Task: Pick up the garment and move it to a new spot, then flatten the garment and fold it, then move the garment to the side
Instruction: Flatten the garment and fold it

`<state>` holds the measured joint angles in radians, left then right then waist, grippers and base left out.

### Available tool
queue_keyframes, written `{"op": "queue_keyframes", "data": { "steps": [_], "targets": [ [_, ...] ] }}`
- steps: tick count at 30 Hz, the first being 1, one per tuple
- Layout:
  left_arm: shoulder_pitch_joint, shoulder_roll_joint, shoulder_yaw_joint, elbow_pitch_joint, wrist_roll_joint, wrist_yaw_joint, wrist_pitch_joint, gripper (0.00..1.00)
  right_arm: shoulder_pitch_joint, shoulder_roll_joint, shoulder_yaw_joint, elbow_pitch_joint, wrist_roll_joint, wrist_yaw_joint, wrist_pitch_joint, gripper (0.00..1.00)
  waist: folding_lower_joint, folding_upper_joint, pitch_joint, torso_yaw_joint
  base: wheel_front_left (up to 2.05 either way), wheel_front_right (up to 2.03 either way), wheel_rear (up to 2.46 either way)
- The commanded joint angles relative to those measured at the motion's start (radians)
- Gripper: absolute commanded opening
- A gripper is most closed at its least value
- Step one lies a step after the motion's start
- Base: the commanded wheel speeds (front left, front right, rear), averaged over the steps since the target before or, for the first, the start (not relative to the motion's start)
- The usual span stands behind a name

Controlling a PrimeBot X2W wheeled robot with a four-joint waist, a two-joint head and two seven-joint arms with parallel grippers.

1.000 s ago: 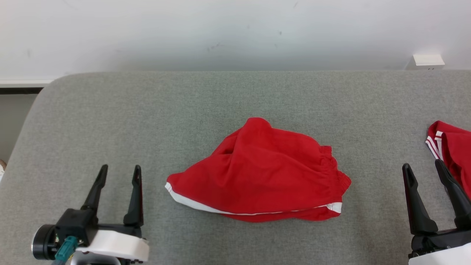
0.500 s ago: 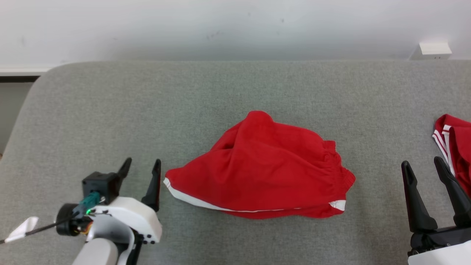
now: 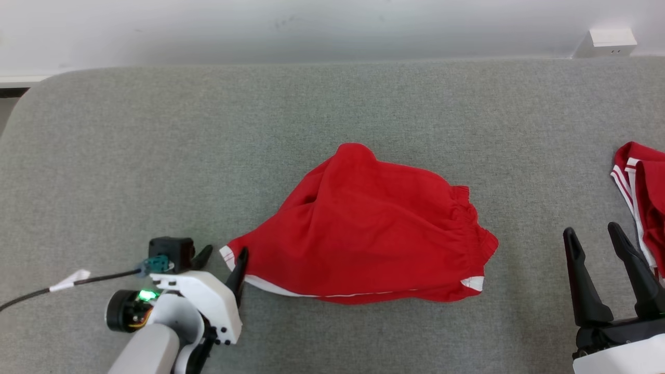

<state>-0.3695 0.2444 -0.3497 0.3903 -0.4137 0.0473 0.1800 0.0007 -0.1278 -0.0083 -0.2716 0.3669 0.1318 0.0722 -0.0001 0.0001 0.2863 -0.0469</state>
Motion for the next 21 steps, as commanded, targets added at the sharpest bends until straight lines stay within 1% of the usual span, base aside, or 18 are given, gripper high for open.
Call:
{"op": "queue_keyframes", "data": {
  "steps": [1, 2, 4, 7, 15, 21],
  "targets": [
    [0.041, -0.007, -0.034, 0.05, -0.021, -0.014, 0.066, 0.18, -0.01, -0.008, 0.001, 0.007, 0.003, -0.003, 0.001, 1.0, 0.0001, -0.0001, 0.0, -0.001, 0.0, 0.0, 0.0],
    [0.042, -0.01, -0.041, 0.049, -0.022, -0.021, 0.072, 0.0, -0.011, -0.011, 0.007, 0.009, 0.002, -0.003, 0.002, 1.0, 0.0001, -0.0001, -0.001, -0.001, 0.0, 0.0, 0.0],
    [0.046, -0.011, -0.055, 0.041, -0.016, -0.027, 0.086, 0.0, -0.01, -0.023, 0.025, 0.02, -0.005, -0.003, 0.009, 1.0, 0.0001, -0.0001, 0.0, 0.0, 0.0, 0.0, 0.0],
    [0.044, -0.003, -0.061, 0.018, -0.007, -0.026, 0.084, 0.0, -0.009, -0.039, 0.078, 0.035, 0.001, -0.003, 0.026, 1.0, 0.0001, -0.0001, 0.002, 0.004, 0.0, 0.0, 0.0],
    [0.03, -0.001, -0.055, -0.052, 0.003, -0.003, 0.043, 0.0, -0.009, -0.082, 0.236, 0.105, 0.046, -0.003, 0.058, 1.0, 0.0001, -0.0001, 0.01, 0.026, 0.0, 0.0, 0.0],
    [0.032, -0.002, -0.05, -0.084, -0.004, 0.011, 0.025, 0.0, -0.044, -0.095, 0.304, 0.169, 0.079, -0.003, 0.072, 1.0, 0.0001, -0.0001, 0.014, 0.04, 0.0, 0.0, 0.0]
  ]
}}
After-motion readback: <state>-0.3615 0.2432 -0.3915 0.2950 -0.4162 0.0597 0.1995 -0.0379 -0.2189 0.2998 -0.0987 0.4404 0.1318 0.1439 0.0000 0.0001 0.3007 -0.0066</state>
